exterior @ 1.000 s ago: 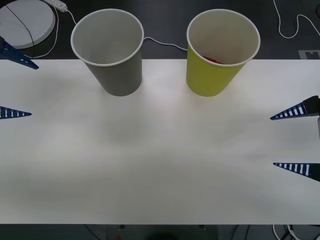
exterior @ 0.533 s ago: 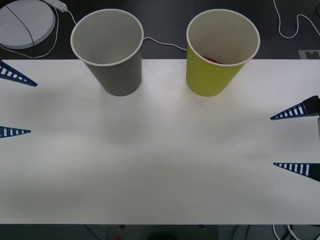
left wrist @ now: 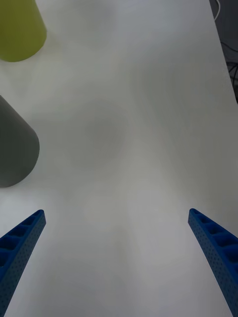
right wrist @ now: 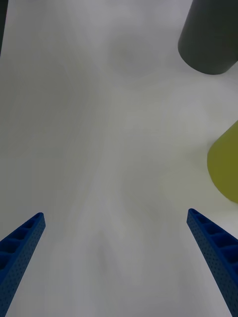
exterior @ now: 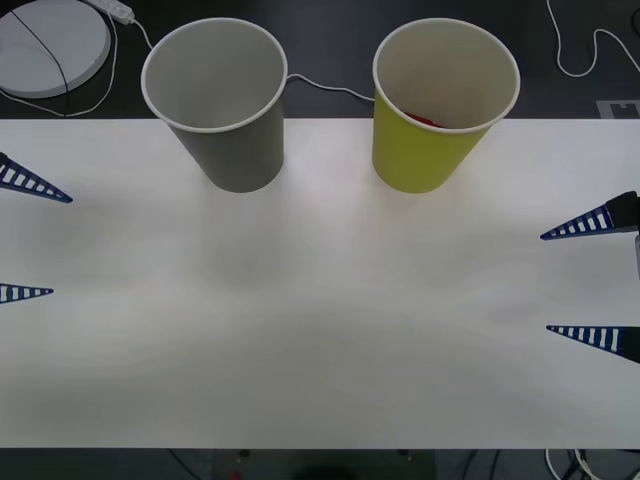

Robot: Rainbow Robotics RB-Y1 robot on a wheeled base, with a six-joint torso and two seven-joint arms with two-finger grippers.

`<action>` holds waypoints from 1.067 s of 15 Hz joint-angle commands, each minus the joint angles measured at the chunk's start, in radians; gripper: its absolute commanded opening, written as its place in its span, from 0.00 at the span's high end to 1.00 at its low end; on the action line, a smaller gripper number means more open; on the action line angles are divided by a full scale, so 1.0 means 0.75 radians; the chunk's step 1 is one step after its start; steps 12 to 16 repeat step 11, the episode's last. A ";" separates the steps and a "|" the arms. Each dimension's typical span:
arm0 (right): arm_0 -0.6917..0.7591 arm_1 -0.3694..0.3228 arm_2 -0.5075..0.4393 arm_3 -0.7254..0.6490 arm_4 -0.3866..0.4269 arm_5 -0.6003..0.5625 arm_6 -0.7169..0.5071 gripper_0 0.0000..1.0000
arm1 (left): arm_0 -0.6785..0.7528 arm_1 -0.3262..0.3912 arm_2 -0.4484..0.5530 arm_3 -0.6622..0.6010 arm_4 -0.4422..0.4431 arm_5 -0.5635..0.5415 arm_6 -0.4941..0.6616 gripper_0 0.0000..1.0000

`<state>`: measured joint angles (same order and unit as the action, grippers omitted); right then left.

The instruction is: Put the can into the green bin and the plastic bottle into the gray bin

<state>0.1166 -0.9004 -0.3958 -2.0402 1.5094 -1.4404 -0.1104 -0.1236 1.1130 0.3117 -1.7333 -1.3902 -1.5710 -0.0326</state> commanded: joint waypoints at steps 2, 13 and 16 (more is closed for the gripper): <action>0.000 0.000 0.000 0.000 0.000 0.000 0.000 0.00 | 0.001 -0.001 -0.007 0.002 -0.004 0.000 -0.002 0.00; 0.000 0.000 0.000 0.000 0.000 0.000 0.000 0.00 | 0.001 -0.001 -0.031 0.002 -0.006 0.000 -0.004 0.00; 0.000 0.000 0.000 0.000 0.000 0.000 0.000 0.00 | 0.001 -0.001 -0.031 0.002 -0.006 0.000 -0.004 0.00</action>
